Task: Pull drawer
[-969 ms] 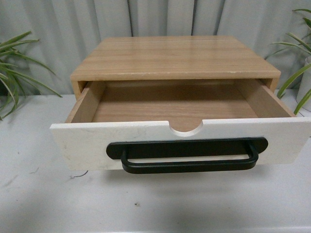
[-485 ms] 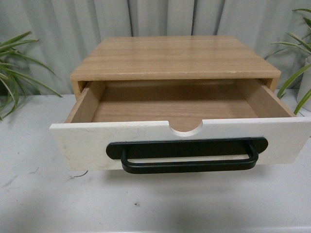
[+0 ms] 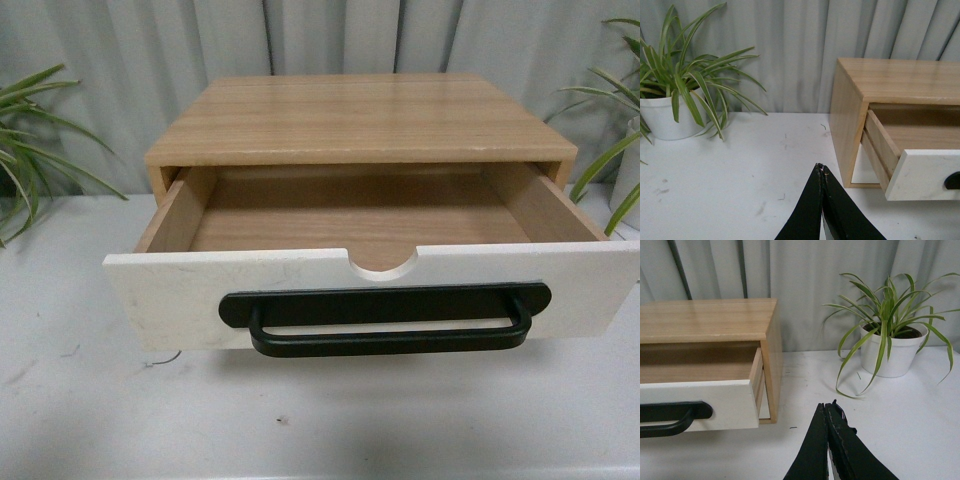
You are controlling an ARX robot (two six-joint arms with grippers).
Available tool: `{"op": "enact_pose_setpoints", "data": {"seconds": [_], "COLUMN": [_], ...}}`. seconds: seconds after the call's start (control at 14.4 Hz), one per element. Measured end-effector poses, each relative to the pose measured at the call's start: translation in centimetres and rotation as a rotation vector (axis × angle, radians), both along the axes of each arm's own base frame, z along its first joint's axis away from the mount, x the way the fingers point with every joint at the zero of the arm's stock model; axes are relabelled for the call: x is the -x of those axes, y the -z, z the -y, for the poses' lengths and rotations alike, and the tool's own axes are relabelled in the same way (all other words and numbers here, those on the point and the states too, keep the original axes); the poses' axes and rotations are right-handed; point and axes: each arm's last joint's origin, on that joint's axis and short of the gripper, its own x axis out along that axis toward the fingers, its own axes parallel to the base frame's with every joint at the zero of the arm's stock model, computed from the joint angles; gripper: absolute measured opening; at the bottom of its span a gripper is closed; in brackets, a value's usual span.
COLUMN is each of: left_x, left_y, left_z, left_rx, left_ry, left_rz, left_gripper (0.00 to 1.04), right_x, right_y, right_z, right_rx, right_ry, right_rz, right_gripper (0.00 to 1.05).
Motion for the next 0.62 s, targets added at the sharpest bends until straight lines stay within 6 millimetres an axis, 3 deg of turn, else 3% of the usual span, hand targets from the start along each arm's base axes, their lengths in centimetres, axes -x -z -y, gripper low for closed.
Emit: {"op": "enact_pose_setpoints", "data": {"seconds": [0.28,0.42,0.62], "left_x": [0.0,0.0,0.0], "left_y": [0.0,0.0,0.0], "left_z": [0.0,0.0,0.0], "left_rx": [0.0,0.0,0.0], "left_ry": [0.0,0.0,0.0], "left_rz": [0.0,0.0,0.0], "left_gripper": [0.02,0.2,0.57], "right_x": [0.0,0.0,0.0], "right_y": [0.0,0.0,0.0], "right_z": [0.0,0.0,0.0], "right_rx": [0.0,0.0,0.0], "right_ry": [0.0,0.0,0.0], "right_rz": [0.0,0.0,0.0], "right_gripper": [0.02,0.21,0.57]}}
